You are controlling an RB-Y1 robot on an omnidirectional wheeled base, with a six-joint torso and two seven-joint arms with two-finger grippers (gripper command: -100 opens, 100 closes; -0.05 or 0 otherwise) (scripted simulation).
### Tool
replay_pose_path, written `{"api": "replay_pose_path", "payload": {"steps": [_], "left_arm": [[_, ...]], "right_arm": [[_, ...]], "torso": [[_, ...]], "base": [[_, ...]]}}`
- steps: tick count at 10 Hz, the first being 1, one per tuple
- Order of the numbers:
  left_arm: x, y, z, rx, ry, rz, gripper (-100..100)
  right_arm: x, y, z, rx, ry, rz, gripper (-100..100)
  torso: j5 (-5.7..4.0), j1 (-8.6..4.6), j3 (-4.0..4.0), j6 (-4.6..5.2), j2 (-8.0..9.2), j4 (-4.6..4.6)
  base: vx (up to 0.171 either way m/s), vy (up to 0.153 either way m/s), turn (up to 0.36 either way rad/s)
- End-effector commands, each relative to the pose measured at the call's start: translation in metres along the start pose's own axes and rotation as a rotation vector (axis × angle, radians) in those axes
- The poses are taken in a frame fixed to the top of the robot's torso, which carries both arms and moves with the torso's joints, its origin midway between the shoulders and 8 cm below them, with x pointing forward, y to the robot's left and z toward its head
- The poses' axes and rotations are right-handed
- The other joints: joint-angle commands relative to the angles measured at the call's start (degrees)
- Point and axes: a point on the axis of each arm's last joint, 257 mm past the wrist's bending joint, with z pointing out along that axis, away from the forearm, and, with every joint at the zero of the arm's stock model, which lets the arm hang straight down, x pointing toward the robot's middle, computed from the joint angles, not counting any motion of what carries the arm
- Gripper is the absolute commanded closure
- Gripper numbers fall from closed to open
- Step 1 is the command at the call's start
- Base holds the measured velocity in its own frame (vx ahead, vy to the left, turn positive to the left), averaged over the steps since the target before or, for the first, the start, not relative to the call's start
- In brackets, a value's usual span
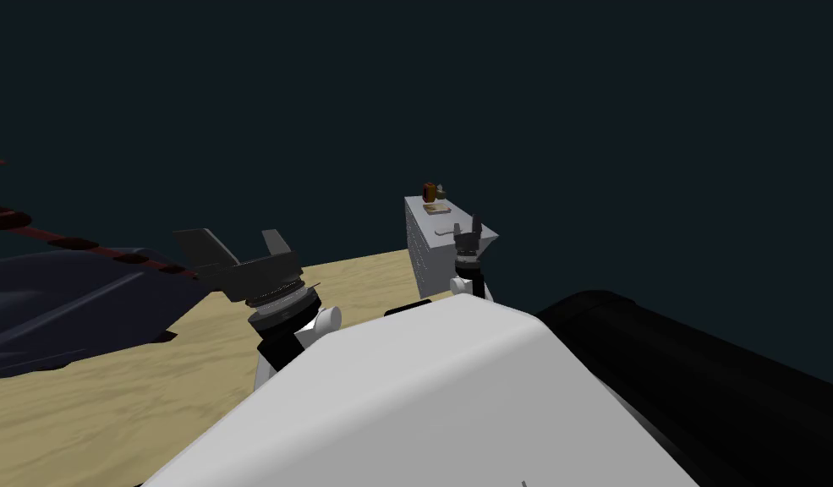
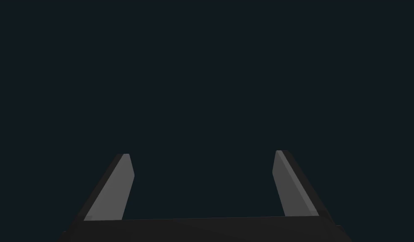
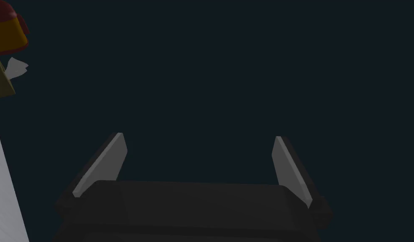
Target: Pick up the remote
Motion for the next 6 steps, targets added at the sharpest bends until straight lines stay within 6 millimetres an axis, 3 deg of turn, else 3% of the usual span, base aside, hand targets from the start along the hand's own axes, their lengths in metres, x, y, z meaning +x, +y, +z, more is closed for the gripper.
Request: {"api": "replay_pose_path", "payload": {"steps": [1,6], "left_arm": [[0.0,0.0,0.0,0.0,0.0,0.0,0],[0.0,0.0,0.0,0.0,0.0,0.0,0]], "right_arm": [[0.0,-0.005,-0.001,0.008,0.034,-0.032,-100],[-0.013,-0.036,-0.011,0.053,0.176,-0.222,-100]], "torso": [[0.0,0.0,0.0,0.0,0.0,0.0],[0.01,0.06,0.07,0.01,0.13,0.03]], "base": [[-0.007,0.008,-0.064],[-0.027,0.024,-0.096]]}}
